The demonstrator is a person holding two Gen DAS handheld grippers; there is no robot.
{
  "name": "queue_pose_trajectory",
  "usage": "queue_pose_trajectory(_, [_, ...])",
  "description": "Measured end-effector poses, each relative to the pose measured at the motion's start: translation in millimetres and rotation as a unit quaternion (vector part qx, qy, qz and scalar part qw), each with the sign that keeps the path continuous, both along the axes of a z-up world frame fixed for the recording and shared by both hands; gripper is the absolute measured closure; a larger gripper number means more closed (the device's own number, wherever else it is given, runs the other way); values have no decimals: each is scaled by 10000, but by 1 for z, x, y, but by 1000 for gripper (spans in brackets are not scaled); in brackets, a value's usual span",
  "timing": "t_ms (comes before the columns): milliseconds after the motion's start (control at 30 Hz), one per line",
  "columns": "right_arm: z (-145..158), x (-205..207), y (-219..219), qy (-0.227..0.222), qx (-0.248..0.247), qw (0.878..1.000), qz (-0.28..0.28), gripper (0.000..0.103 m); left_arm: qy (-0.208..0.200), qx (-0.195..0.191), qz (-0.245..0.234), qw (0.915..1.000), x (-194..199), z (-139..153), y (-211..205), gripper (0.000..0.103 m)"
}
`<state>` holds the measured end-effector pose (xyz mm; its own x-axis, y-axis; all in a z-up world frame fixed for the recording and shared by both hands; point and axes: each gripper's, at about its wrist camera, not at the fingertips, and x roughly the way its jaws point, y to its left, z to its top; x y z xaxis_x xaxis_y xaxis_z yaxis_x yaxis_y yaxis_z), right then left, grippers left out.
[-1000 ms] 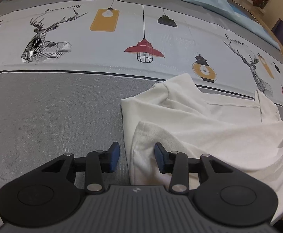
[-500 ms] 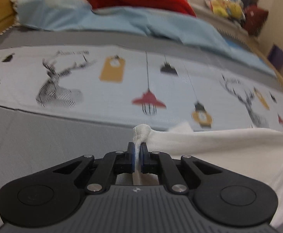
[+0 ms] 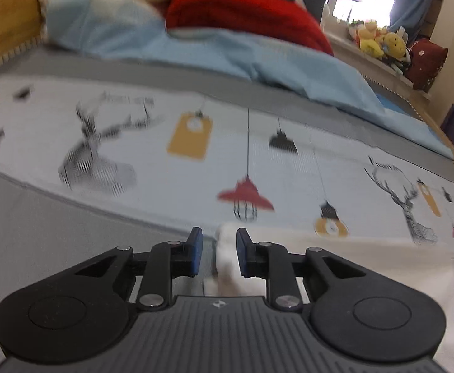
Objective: Fold small clothes
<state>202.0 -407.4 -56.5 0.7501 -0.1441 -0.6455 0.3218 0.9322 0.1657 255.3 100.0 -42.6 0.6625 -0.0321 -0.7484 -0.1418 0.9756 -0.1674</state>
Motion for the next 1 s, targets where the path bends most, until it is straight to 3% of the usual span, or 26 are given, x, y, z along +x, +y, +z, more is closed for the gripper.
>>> queue_pose_trajectory(100, [-7,-4,-7,267,358,9987,243,83,216,-362,-324,9986,-5,-4,5,79])
queue_pose_trajectory(200, [-17,-9,-5,734,601,9929,716,83,685,-547,-1014,9910,-12,-16,-4,79])
queue_pose_trajectory(267, [-27,-14,0,1176,664,9844,1131,83,1152,-239,-1567,9806,-18,-29,-19,78])
queue_pose_trajectory(367, [-54,-25,14,2184,9,9640,1517,82,2147,357,-1861,9581,-31,-64,-29,75])
queue_pose_trajectory(400, [-56,-30,14,2227,-136,9624,1547,71,2146,444,-1803,9589,-35,-64,-27,64])
queue_pose_trajectory(433, [-52,-34,10,2182,-127,9651,1440,60,2145,349,-1671,9617,-36,-61,-22,64])
queue_pose_trajectory(500, [-46,-42,-1,2097,288,9693,1252,61,2212,76,-1379,9654,-41,-57,-9,64])
queue_pose_trajectory(600, [-42,-57,-10,2098,630,9676,1256,61,2219,34,-1426,9646,-51,-51,-5,65])
queue_pose_trajectory(700, [-42,-72,-8,2294,678,9577,1602,61,2443,-34,-1743,9539,-62,-54,-11,65])
queue_pose_trajectory(800, [-47,-82,-3,2570,624,9462,1865,61,2665,324,-1972,9429,-72,-58,-21,66])
queue_pose_trajectory(867, [-50,-86,-1,2764,535,9391,1970,61,2678,457,-2049,9403,-75,-56,-24,74])
queue_pose_trajectory(933, [-53,-91,1,2952,399,9331,2016,61,2649,482,-2110,9397,-78,-52,-25,95])
queue_pose_trajectory(967, [-52,-93,2,2983,329,9320,2034,63,2600,534,-2137,9402,-79,-48,-27,96])
queue_pose_trajectory(1000, [-50,-95,3,2965,265,9317,2082,77,2538,570,-2170,9409,-81,-45,-28,97])
